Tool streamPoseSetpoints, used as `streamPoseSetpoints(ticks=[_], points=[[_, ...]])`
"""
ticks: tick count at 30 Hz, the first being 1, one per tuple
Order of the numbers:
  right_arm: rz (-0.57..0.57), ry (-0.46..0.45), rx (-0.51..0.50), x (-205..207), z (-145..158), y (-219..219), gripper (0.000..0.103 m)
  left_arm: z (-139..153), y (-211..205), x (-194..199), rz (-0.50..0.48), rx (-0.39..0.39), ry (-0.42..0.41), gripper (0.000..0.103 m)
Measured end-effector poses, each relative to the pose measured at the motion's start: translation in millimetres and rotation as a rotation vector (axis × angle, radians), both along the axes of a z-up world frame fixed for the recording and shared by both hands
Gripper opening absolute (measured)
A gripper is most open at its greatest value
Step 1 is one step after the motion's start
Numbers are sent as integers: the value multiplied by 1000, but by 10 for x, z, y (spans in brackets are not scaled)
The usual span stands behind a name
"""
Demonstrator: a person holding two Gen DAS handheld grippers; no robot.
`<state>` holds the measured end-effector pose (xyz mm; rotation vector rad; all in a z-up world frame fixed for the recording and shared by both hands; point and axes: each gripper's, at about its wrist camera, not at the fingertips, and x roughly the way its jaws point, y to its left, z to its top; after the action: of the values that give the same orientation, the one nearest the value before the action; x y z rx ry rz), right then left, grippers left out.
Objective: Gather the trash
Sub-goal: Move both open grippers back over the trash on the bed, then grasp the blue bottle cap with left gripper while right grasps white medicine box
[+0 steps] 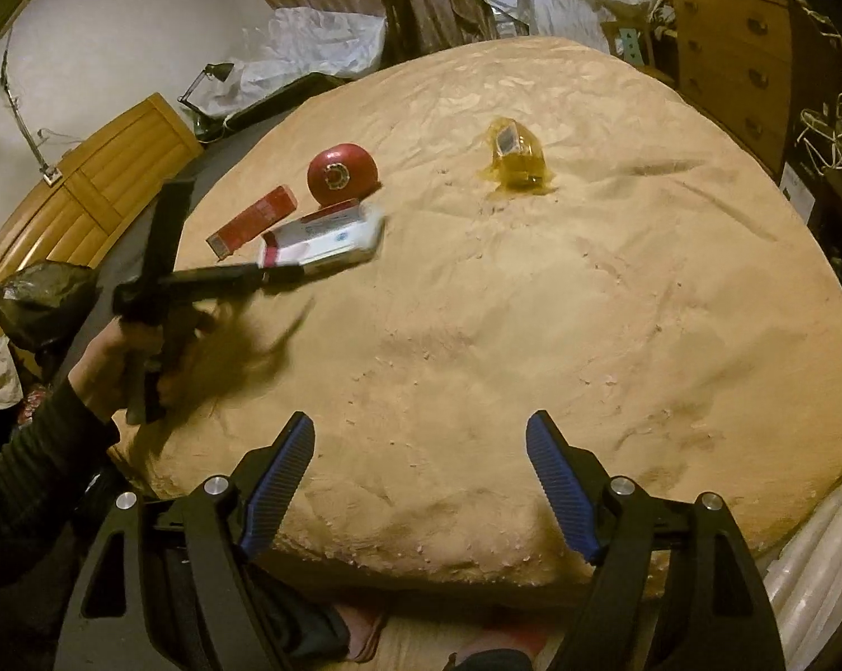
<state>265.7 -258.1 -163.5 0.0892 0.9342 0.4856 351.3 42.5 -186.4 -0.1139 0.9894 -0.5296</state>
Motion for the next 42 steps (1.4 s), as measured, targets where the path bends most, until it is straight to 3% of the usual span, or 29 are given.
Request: streamPoseSetpoints(ticks=[4, 6, 9, 17, 22, 26, 28, 30, 31, 36, 40, 42], points=[[-12, 8, 3, 48, -63, -36, 82, 116, -343, -389, -284, -149, 12, 90], [-16, 20, 22, 103, -95, -50, 82, 185, -324, -529, -320, -192, -5, 90], [-11, 55, 90, 216, -154, 17, 82, 237, -108, -559, -236, -191, -34, 90], [-45, 108, 178, 942, -212, 883, 82, 234, 672, -489, 178, -44, -111, 90], [-125, 142, 111, 1365, -293, 1382, 82, 284, 1017, -463, 284, -41, -115, 90], [-127, 154, 7, 1518, -463, 1582, 80, 297, 981, -381, 273, -7, -139, 90], [-94, 135, -25, 1520, -479, 1569, 64, 287, 851, -320, 244, 26, -151, 90], [-61, 131, -68, 1530, -468, 1501, 36, 256, 678, -261, 207, 48, -169, 90], [-31, 137, -68, 1540, -462, 1451, 29, 228, 618, -272, 193, 55, -171, 90], [-3, 107, -173, 1530, -276, 983, 13, 113, 278, -128, 112, 122, -169, 90], [10, 115, -258, 1533, -276, 631, 13, 50, 115, -40, 88, 155, -171, 90], [3, 116, -253, 1510, -266, 470, 13, 25, 84, 7, 79, 158, -165, 83]])
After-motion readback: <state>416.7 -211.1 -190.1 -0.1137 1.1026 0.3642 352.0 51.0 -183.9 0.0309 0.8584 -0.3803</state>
